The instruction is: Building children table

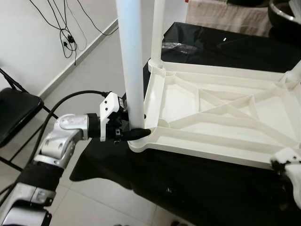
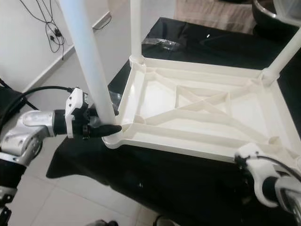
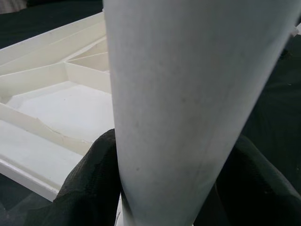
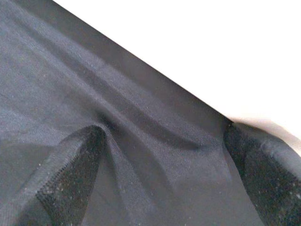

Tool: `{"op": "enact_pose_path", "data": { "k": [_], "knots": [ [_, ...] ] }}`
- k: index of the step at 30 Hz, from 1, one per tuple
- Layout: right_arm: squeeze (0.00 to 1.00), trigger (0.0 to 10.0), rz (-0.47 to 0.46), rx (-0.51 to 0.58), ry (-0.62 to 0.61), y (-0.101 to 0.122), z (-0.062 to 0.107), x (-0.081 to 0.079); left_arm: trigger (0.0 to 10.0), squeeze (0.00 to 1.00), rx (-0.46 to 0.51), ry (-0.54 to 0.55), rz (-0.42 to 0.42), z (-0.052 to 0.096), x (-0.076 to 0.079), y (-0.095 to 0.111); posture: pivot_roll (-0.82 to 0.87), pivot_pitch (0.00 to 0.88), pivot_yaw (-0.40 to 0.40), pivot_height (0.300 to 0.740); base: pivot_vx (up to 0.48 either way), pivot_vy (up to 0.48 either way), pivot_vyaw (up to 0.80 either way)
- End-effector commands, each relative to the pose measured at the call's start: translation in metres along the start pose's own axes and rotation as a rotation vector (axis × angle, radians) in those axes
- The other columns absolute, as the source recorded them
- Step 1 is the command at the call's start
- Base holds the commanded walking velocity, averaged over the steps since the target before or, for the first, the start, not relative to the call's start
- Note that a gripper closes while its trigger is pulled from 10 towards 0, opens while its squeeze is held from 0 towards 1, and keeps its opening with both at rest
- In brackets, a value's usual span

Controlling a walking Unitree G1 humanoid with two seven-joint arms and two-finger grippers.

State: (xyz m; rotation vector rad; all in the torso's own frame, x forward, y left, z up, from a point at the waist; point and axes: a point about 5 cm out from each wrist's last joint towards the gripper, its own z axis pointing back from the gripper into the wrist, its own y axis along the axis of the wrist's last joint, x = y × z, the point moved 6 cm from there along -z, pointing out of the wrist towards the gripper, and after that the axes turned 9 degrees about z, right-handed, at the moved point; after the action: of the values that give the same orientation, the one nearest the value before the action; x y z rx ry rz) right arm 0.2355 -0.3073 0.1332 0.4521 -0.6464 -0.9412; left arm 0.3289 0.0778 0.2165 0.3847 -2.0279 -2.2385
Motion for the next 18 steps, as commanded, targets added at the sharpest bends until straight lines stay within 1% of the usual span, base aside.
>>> {"op": "enact_pose_path", "data": {
  "k": [1,4,7,10,12,14,15,16,17,18],
  "knots": [
    [0.00,10.0,-0.024,-0.097,-0.132,-0.022,-0.005,0.016,10.0,0.00,-0.013,-0.020,-0.011,0.001,0.007,-0.004,-0.10,0.225,0.013,0.740,0.000,0.000,0.00],
    [0.00,10.0,-0.080,-0.076,-0.281,-0.016,-0.012,0.037,10.0,0.00,0.005,-0.001,0.005,0.002,0.007,-0.005,-0.09,0.227,0.014,0.740,0.000,0.000,0.00],
    [0.00,10.0,-0.090,-0.062,-0.308,-0.011,-0.016,0.040,10.0,0.00,0.034,-0.006,0.029,0.001,0.011,-0.002,-0.08,0.227,0.011,0.740,0.000,0.000,0.00],
    [0.00,10.0,-0.107,-0.046,-0.360,-0.004,-0.024,0.047,10.0,0.00,0.120,-0.028,0.091,-0.002,0.020,0.009,-0.08,0.228,0.008,0.740,0.000,0.000,0.00],
    [0.00,10.0,-0.112,-0.037,-0.367,-0.001,-0.027,0.048,10.0,0.00,0.189,-0.071,0.144,-0.004,0.030,0.021,-0.07,0.229,0.007,0.740,0.000,0.000,0.00],
    [0.00,10.0,-0.117,-0.028,-0.361,0.002,-0.029,0.047,10.0,0.00,0.229,-0.104,0.174,-0.005,0.037,0.028,-0.07,0.228,0.006,0.740,0.000,0.000,0.00],
    [0.00,10.0,-0.117,-0.028,-0.361,0.002,-0.029,0.047,10.0,0.00,0.229,-0.104,0.174,-0.005,0.037,0.028,-0.07,0.228,0.006,0.740,0.000,0.000,0.00],
    [0.00,10.0,-0.117,-0.019,-0.354,0.005,-0.031,0.046,10.0,0.00,0.257,-0.127,0.194,-0.006,0.042,0.032,-0.07,0.228,0.006,0.740,0.000,0.000,0.00],
    [0.00,10.0,-0.117,-0.019,-0.354,0.005,-0.031,0.046,10.0,0.00,0.257,-0.127,0.194,-0.006,0.042,0.032,-0.07,0.228,0.006,0.740,0.000,0.000,0.00],
    [0.00,10.0,-0.129,-0.003,-0.345,0.009,-0.034,0.044,10.0,0.00,0.293,-0.158,0.222,-0.009,0.049,0.038,-0.07,0.227,0.004,0.740,0.000,0.000,0.00]
  ]
}}
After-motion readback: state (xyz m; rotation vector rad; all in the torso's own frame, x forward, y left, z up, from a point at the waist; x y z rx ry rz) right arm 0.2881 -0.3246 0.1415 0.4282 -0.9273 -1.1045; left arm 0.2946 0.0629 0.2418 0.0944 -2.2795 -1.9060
